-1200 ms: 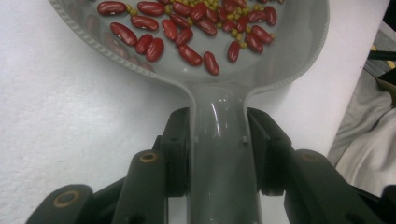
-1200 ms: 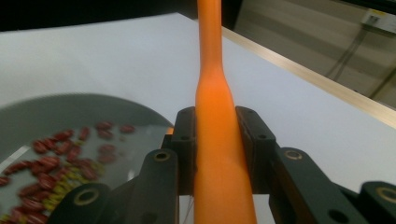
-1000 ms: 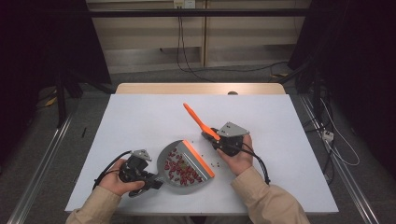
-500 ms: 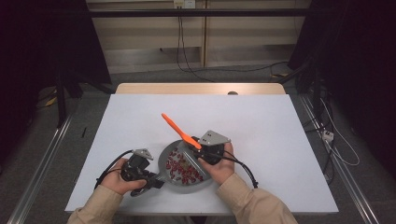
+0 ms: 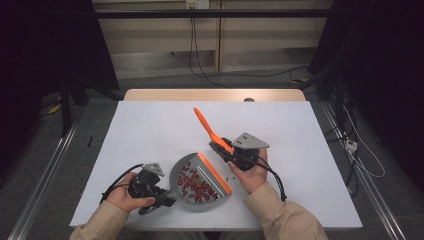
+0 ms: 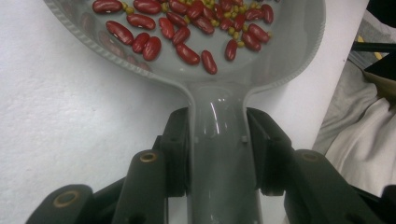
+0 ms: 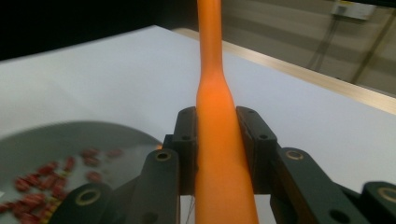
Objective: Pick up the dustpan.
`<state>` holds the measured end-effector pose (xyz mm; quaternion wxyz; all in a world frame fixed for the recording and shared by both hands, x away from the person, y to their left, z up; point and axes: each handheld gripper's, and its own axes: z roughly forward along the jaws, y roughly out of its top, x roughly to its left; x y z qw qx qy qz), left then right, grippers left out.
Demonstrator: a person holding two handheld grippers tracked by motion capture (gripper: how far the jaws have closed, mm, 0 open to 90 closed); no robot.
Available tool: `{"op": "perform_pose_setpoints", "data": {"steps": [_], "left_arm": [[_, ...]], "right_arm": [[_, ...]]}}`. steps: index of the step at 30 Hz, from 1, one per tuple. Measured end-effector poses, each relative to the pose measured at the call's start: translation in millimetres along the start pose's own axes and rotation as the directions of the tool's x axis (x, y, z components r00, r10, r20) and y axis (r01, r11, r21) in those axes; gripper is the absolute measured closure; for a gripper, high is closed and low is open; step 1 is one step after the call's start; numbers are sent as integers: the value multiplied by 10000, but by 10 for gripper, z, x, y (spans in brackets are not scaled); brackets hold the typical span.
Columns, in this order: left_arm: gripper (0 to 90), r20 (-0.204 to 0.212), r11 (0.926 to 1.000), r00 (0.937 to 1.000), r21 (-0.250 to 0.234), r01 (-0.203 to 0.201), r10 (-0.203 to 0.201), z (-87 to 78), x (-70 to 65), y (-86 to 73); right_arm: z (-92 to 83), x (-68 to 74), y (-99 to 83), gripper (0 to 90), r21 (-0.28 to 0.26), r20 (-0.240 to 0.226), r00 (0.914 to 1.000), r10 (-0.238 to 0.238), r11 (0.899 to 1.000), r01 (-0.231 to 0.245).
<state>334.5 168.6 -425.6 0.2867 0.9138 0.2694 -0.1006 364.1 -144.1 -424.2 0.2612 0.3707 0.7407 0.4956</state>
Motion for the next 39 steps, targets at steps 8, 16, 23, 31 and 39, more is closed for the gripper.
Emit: {"op": "perform_pose_setpoints", "data": {"steps": [8, 16, 23, 31, 39], "left_arm": [[626, -154, 10000, 9999, 48, 45, -45, 54, -35, 58], [627, -275, 9994, 9991, -113, 316, -319, 81, -51, 87], [627, -322, 9990, 9986, -175, 408, -413, 81, -37, 97], [625, -284, 9986, 9984, -205, 491, -497, 69, -11, 88], [625, -254, 9985, 9984, -235, 496, -501, 69, -10, 79]], "right_arm": [[-124, 80, -271, 712, 492, 739, 9973, 17, 9988, -54], [-35, 387, -198, 712, -30, -247, 9988, 421, 9991, -422], [-51, 206, -64, 712, -425, -216, 9967, 779, 9960, -788], [-32, -155, -206, 710, 476, 864, 9951, 487, 9975, -529], [-146, -144, -85, 620, 1810, 1009, 9948, 167, 9829, -348]]}}
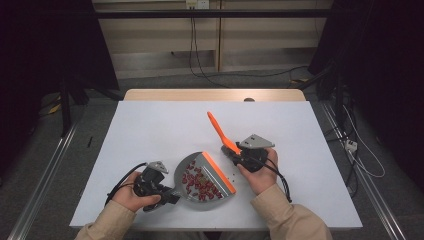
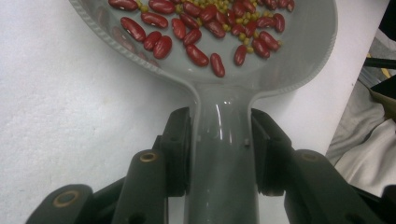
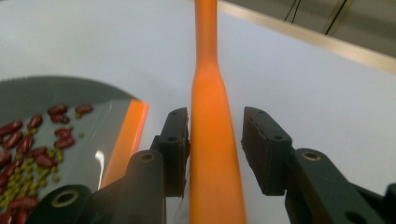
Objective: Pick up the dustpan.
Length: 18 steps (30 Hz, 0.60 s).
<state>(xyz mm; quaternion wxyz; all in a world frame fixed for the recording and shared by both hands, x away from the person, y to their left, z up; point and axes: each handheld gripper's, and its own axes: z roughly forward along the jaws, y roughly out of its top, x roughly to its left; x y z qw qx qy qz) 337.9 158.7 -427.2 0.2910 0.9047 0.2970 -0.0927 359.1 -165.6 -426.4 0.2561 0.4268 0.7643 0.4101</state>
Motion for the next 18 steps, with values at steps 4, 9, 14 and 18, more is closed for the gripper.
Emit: {"op": "perform_pose_setpoints", "data": {"steps": [4, 9, 14, 18], "left_arm": [[625, 41, 10000, 10000, 14, 43, -43, 3, 3, 2], [626, -9, 10000, 10000, 67, 20, -20, 6, -7, 13], [626, -74, 9999, 9999, 70, 75, -74, 24, -18, 31], [626, -24, 9998, 9998, 68, 195, -195, 31, -15, 39]], "right_arm": [[-73, -39, -10, 699, 980, 160, 9995, -256, 9949, 239], [-127, 28, -103, 714, 820, -42, 9991, 415, 9958, -410], [-141, 285, -133, 715, 598, -179, 9996, 226, 9980, -215], [-113, 393, -121, 715, 335, -394, 9981, 473, 9984, -460]]}}
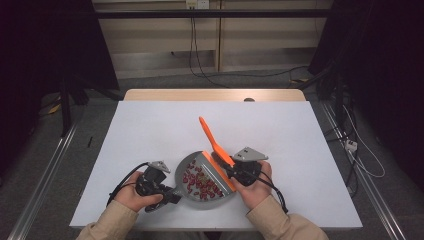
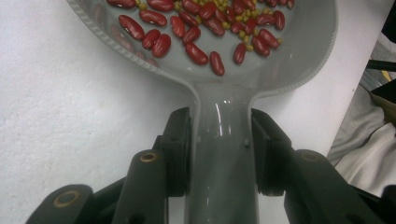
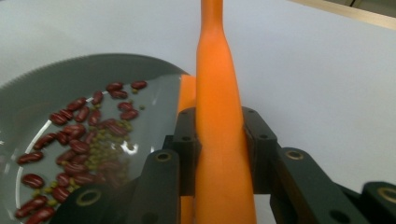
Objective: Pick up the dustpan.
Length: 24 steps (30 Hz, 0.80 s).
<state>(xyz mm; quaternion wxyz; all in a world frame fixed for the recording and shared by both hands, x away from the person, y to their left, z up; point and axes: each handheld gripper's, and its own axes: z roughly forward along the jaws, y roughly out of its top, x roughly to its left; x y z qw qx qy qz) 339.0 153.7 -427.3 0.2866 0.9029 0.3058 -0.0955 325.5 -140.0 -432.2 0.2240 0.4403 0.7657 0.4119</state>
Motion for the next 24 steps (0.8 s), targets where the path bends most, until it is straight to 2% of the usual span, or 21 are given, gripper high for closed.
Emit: {"op": "perform_pose_setpoints", "data": {"steps": [1, 3, 6, 9, 10, 13, 15, 17, 19, 21, 22, 24], "left_arm": [[626, 13, 10000, 10000, -2, 12, -12, -2, 0, 1], [626, 3, 10000, 10000, -28, 29, -29, -6, 1, 1], [627, -25, 9999, 10000, -71, 78, -79, -1, 0, -8], [626, -10, 10000, 10000, -68, 57, -57, -9, 7, -11], [625, -11, 10000, 10000, -54, 56, -56, -11, 9, -13], [625, 11, 9999, 10000, -76, 79, -79, -21, 18, -23], [625, -22, 9999, 9999, -93, 110, -110, -35, 25, -33], [624, -20, 9999, 10000, -95, 95, -95, -33, 27, -37], [625, -45, 9999, 10000, -71, 76, -76, -29, 22, -31], [625, -56, 9999, 9999, -105, 110, -110, -18, 19, -23], [625, -59, 9999, 9999, -108, 120, -120, -12, 19, -19], [626, -75, 9998, 9999, -123, 153, -154, -14, 14, -12]], "right_arm": [[7, 26, 3, 715, -68, -185, 9997, 142, 9999, -143], [23, 81, 13, 715, -296, -177, 9998, 102, 9995, -107], [27, 98, 51, 714, -714, -614, 9967, 533, 9958, -577], [28, 133, 82, 713, -985, -989, 9941, 441, 9937, -539], [18, 129, 94, 713, -1046, -960, 9947, 372, 9934, -473], [-7, 33, 119, 713, -1270, -996, 9932, 607, 9892, -732], [-41, -37, 131, 713, -1359, -706, 9957, 601, 9883, -693], [-50, -97, 114, 713, -1340, -109, 9994, 325, 9904, -337], [-4, -145, 48, 713, -1165, -82, 9986, 514, 9918, -520], [50, -105, -18, 713, -909, 28, 9994, 357, 9952, -352], [75, -67, -38, 713, -967, -161, 9991, 394, 9945, -407], [91, 60, -22, 713, -963, -313, 9995, 86, 9953, -115]]}}
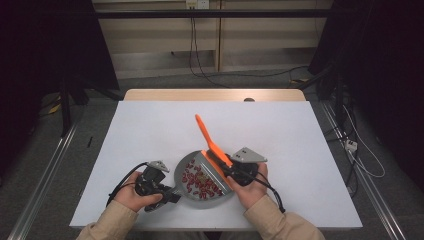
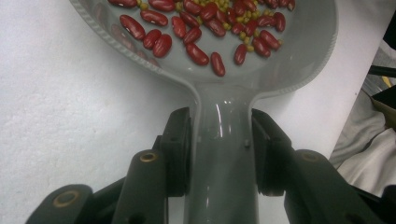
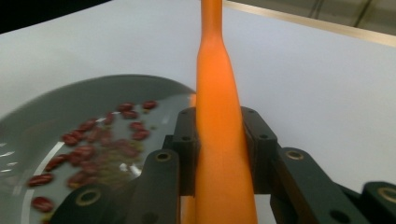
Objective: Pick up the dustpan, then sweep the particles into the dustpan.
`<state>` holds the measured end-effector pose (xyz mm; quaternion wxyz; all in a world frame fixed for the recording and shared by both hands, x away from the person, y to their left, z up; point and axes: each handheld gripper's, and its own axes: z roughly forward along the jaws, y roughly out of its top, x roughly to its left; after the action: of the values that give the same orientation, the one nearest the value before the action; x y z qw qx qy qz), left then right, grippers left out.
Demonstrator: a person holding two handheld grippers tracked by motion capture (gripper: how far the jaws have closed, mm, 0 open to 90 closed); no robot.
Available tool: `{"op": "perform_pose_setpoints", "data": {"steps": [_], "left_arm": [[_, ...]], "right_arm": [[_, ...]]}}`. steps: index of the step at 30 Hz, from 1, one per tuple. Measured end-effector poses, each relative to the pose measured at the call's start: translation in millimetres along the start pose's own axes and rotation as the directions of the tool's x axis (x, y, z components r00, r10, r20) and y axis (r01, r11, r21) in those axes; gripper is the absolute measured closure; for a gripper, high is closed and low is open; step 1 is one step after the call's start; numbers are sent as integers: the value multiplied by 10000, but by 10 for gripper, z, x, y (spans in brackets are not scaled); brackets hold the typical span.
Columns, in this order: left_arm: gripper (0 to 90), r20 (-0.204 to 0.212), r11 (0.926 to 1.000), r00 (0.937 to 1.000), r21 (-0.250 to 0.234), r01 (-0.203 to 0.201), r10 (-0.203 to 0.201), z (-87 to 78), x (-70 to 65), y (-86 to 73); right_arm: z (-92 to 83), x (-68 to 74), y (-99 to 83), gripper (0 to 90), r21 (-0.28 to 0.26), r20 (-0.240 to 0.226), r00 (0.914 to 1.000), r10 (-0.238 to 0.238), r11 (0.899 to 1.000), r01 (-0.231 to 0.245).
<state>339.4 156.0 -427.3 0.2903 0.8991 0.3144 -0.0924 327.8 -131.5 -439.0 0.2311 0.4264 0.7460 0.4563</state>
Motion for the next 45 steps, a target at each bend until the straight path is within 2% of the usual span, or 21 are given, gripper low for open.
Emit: {"op": "perform_pose_setpoints", "data": {"steps": [2, 3, 4, 5, 7, 8, 9, 11, 13, 14, 16, 18, 20, 21, 22, 24, 26, 29, 33, 38, 45], "left_arm": [[626, -23, 10000, 10000, -51, 28, -28, 3, -1, -5], [625, 9, 10000, 10000, -36, -1, 1, 7, 7, -9], [625, 21, 9999, 10000, -108, 74, -74, 12, 4, -16], [623, 3, 9998, 10000, -215, 19, -19, 14, 1, -22], [607, -270, 9983, 9994, -528, -233, 219, 10, -24, -28], [567, -407, 9974, 9985, -610, -394, 370, 6, -29, -26], [553, -415, 9974, 9983, -586, -431, 407, 6, -33, -20], [558, -499, 9966, 9970, -539, -618, 591, 23, -42, 0], [569, -592, 9955, 9941, -228, -920, 905, 57, -48, 28], [600, -536, 9954, 9942, -186, -945, 934, 82, -64, 37], [627, -739, 9931, 9905, -64, -1168, 1160, 94, -77, 44], [629, -768, 9933, 9918, -456, -1060, 1023, 91, -87, 27], [631, -1154, 9873, 9848, -765, -1390, 1297, 100, -80, -6], [631, -1031, 9839, 9859, -1070, -1430, 1321, 100, -64, -25], [630, -1177, 9829, 9847, -1172, -1419, 1282, 96, -53, -39], [631, -1687, 9753, 9763, -1502, -1617, 1358, 90, -31, -67], [631, -1655, 9716, 9802, -1909, -1401, 1088, 61, 9, -84], [630, -1816, 9604, 9796, -2460, -1304, 865, 20, 54, -94], [630, -1885, 9477, 9818, -3089, -810, 224, -35, 119, -113], [629, -2014, 9325, 9788, -3591, -396, -360, -109, 185, -122], [628, -2204, 9237, 9698, -3828, 128, -1048, -170, 263, -139]], "right_arm": [[2, 94, 27, 713, -294, -297, 9995, -79, 9995, 70], [-1, 122, 48, 713, -384, -586, 9980, 218, 9990, -240], [1, 156, 62, 713, -366, -753, 9967, 289, 9988, -317], [7, 195, 71, 713, -361, -704, 9975, 14, 9993, -40], [23, 208, 78, 713, -470, -937, 9956, 36, 9989, -81], [18, 199, 89, 713, -495, -813, 9967, -48, 9988, 7], [8, 173, 105, 713, -562, -733, 9972, -160, 9983, 119], [-14, 81, 137, 713, -728, -701, 9975, 91, 9972, -142], [-36, -11, 162, 713, -759, -483, 9988, 79, 9970, -115], [-44, -57, 164, 713, -768, -433, 9989, 185, 9968, -218], [-54, -133, 158, 713, -665, -190, 9997, 154, 9977, -167], [-59, -212, 142, 712, -623, -49, 9996, 277, 9977, -279], [-75, -291, 123, 713, -589, 141, 9992, 361, 9976, -352], [-87, -328, 115, 712, -588, 159, 9989, 447, 9973, -437], [-101, -361, 108, 712, -569, 204, 9986, 486, 9973, -474], [-130, -419, 87, 713, -557, 355, 9988, 340, 9979, -320], [-156, -479, 60, 713, -528, 469, 9979, 446, 9977, -421], [-193, -554, 38, 712, -520, 577, 9971, 500, 9975, -470], [-236, -663, 38, 713, -611, 733, 9950, 684, 9961, -640], [-273, -751, 12, 712, -584, 843, 9936, 755, 9958, -708], [-322, -840, -17, 712, -521, 987, 9923, 755, 9961, -706]]}}
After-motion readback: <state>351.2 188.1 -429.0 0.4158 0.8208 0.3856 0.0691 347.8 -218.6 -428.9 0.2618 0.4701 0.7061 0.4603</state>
